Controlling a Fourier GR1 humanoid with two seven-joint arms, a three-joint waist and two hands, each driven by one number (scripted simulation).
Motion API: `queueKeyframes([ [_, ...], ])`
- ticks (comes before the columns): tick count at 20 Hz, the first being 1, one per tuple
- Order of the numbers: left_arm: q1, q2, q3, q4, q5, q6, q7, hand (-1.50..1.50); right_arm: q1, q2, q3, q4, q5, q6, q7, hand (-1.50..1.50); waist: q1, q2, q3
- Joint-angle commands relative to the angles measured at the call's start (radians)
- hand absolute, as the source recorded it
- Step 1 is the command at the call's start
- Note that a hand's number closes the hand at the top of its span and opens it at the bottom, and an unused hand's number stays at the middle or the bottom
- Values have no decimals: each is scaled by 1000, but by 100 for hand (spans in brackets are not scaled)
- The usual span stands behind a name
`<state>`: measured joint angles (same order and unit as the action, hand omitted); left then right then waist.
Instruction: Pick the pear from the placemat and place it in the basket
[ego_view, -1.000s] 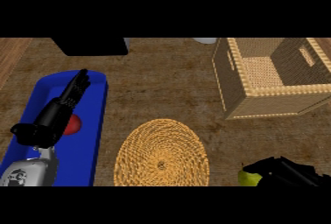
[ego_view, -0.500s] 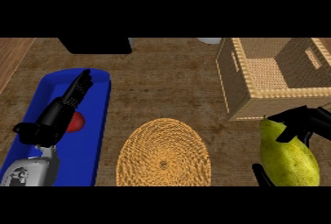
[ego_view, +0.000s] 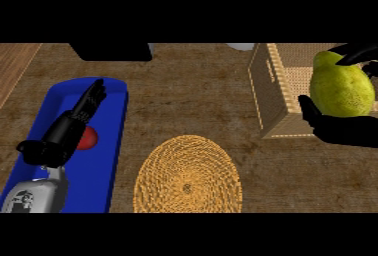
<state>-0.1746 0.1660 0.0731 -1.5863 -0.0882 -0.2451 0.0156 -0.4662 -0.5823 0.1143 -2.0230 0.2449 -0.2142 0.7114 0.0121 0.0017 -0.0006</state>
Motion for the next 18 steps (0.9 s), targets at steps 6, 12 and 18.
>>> queueKeyframes([
  [6,-19,-8,9,34,-7,8,-28,0,-117,16,-154,347,-27,77,-178,150,-7,0,0],
  [12,-17,10,29,61,7,-14,-49,0,-180,45,-186,665,-20,95,-411,150,0,3,1],
  [18,17,-7,9,35,-6,-12,-48,0,-151,75,-248,780,15,50,-592,150,-6,0,1],
])
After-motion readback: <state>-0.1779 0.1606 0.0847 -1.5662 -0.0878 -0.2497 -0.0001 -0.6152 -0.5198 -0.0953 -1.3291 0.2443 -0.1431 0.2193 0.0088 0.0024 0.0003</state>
